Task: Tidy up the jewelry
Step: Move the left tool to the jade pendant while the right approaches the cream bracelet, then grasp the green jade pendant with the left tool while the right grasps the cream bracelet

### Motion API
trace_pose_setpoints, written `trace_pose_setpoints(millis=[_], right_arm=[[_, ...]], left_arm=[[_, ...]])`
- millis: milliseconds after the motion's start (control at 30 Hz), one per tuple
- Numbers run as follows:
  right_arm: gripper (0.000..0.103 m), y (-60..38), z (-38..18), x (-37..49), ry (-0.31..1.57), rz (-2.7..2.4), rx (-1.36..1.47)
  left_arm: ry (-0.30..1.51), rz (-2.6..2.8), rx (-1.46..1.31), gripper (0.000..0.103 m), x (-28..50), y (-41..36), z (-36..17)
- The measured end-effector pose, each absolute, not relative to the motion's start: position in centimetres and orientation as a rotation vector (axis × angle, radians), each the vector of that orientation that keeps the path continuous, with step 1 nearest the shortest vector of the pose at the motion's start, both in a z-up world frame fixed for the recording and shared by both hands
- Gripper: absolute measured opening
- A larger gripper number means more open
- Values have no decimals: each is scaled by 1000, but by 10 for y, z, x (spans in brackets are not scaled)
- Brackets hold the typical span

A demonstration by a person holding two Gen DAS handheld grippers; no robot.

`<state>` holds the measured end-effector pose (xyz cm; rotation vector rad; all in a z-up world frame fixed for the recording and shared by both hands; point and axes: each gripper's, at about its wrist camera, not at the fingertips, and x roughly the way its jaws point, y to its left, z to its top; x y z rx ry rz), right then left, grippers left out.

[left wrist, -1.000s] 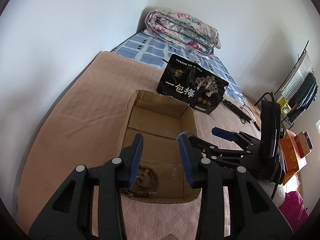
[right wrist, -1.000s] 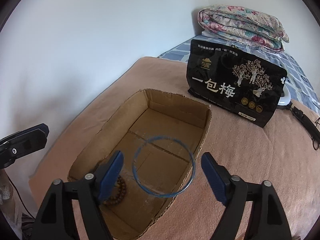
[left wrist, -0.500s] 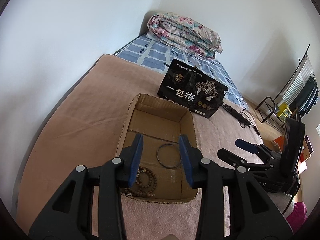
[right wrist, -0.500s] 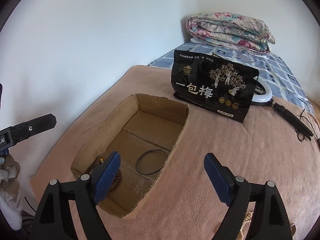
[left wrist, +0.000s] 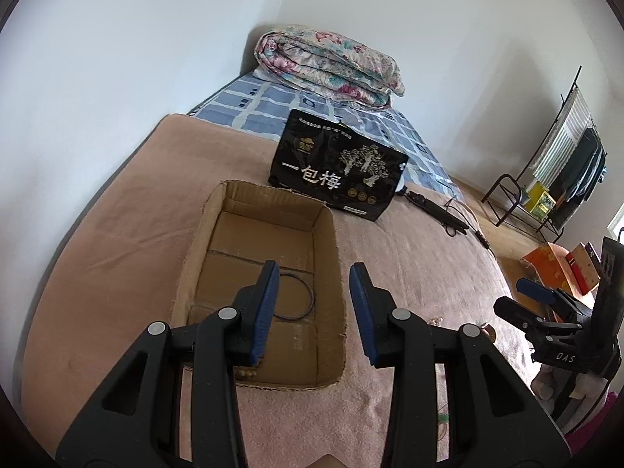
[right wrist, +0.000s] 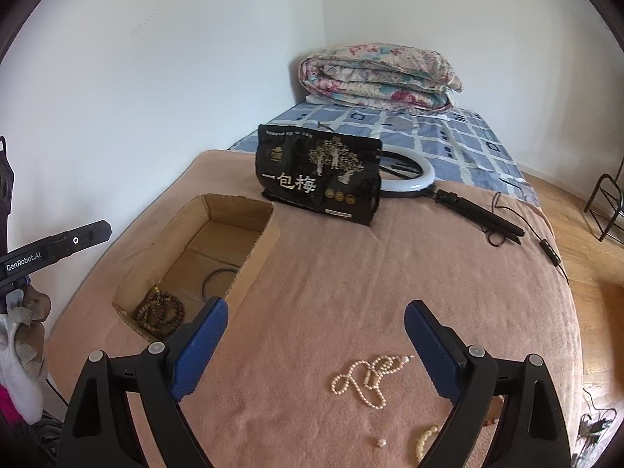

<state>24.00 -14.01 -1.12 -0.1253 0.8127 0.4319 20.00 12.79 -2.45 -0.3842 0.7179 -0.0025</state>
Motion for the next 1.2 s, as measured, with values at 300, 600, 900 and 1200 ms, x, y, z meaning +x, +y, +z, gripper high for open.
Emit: trace_pose_setpoints(millis=[300,600,900,1200], right_arm=[[94,-224,-7,214,810,300,-91],[93,-299,-42,205,888,185,-39],[79,-332,-91,204,1038,204,25],[71,-327,-132,206,1146,252,13]], left_arm=[[780,-151,-308,48,205,54,-37],[911,-305,-240,48,196,-19,-75],[1031,-447,-165,48,176,-79,-115],[1101,-488,-113,48,166,-111,-144]])
